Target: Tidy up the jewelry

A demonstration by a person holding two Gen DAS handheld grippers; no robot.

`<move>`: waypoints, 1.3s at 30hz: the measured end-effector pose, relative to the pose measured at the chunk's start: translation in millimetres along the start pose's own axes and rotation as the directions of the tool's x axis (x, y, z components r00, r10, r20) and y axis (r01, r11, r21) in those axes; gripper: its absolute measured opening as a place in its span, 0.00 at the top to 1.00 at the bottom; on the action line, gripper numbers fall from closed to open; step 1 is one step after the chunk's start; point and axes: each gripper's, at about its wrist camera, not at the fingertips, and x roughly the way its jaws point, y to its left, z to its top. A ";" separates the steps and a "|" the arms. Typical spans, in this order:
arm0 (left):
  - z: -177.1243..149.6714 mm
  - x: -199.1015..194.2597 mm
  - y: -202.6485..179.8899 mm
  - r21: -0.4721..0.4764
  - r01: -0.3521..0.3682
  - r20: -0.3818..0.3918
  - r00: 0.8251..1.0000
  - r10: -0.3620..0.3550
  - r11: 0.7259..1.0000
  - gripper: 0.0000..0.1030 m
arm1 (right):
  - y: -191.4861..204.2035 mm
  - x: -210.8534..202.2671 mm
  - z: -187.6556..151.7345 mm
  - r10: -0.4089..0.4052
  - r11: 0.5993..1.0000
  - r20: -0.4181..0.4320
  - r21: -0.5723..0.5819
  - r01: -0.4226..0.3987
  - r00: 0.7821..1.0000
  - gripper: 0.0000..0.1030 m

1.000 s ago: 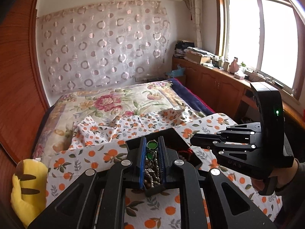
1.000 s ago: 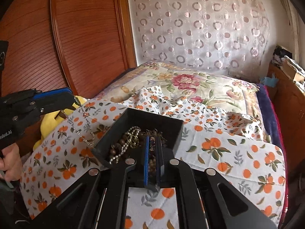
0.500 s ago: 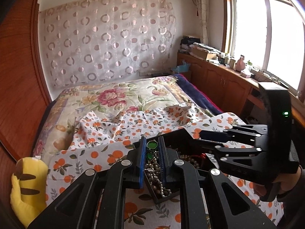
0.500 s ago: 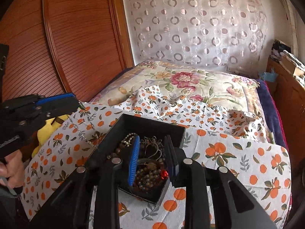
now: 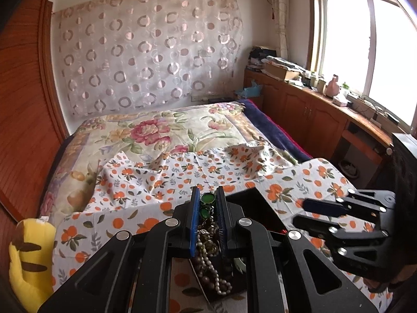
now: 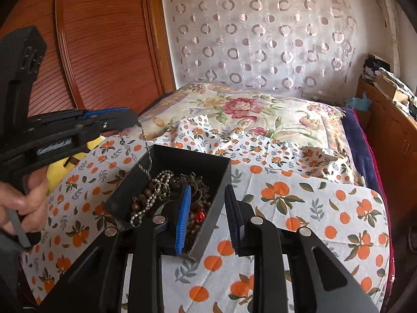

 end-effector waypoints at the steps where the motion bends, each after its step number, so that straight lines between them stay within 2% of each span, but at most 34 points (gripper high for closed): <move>1: 0.0 2.3 1.1 -0.005 -0.003 -0.005 1.000 0.003 1.000 0.88 | -0.3 -0.9 -0.7 -0.002 1.000 0.001 0.001 0.002 1.000 0.72; 3: -2.3 5.7 3.2 -0.015 -0.007 -0.015 1.000 0.007 1.000 0.85 | -1.6 -3.2 -2.4 -0.004 1.000 0.005 0.001 0.004 1.000 0.72; 5: -5.2 4.5 5.6 -0.019 -0.014 -0.011 1.000 0.013 1.000 0.68 | -1.6 -6.7 -4.7 -0.008 1.000 0.013 -0.003 0.008 1.000 0.72; 7: -9.3 1.3 5.8 -0.021 -0.022 -0.006 1.000 0.022 1.000 0.61 | -0.6 -10.2 -6.3 -0.012 1.000 0.021 -0.005 0.013 1.000 0.72; 9: -15.5 -3.9 7.2 -0.021 -0.037 -0.001 0.999 0.037 0.999 0.47 | 1.4 -13.7 -7.7 -0.024 1.000 0.028 -0.007 0.025 0.999 0.72; 10: -20.8 -8.5 8.7 -0.029 -0.053 0.005 0.999 0.053 0.998 0.35 | 3.3 -16.1 -8.7 -0.032 0.999 0.034 -0.009 0.032 0.999 0.72; 11: -26.8 -13.1 10.8 -0.043 -0.061 0.009 0.998 0.062 0.997 0.28 | 5.4 -18.6 -10.2 -0.035 0.999 0.041 -0.009 0.035 0.999 0.72; 17: -62.0 -35.6 16.3 -0.073 -0.075 0.007 0.997 0.076 0.994 0.12 | 15.0 -27.5 -19.3 -0.053 0.998 0.054 -0.014 0.054 0.997 0.72; 22: -82.8 -60.0 13.4 -0.073 -0.099 0.027 0.994 0.101 0.992 0.08 | 22.4 -34.1 -25.8 -0.047 0.999 0.069 -0.006 0.048 0.996 0.71; 29: -93.5 -87.4 11.5 -0.071 -0.122 0.041 0.991 0.125 0.990 0.08 | 33.7 -46.6 -36.1 -0.060 0.998 0.096 0.005 0.060 0.994 0.40; 32: -99.4 -100.0 6.4 -0.056 -0.143 0.064 0.987 0.146 0.988 0.07 | 35.1 -53.2 -40.5 -0.064 0.998 0.103 0.025 0.062 0.993 0.37; 39: -110.0 -131.8 -2.4 -0.080 -0.177 0.107 0.977 0.185 0.981 0.08 | 48.4 -89.7 -55.1 -0.102 0.994 0.178 0.053 0.094 0.979 0.10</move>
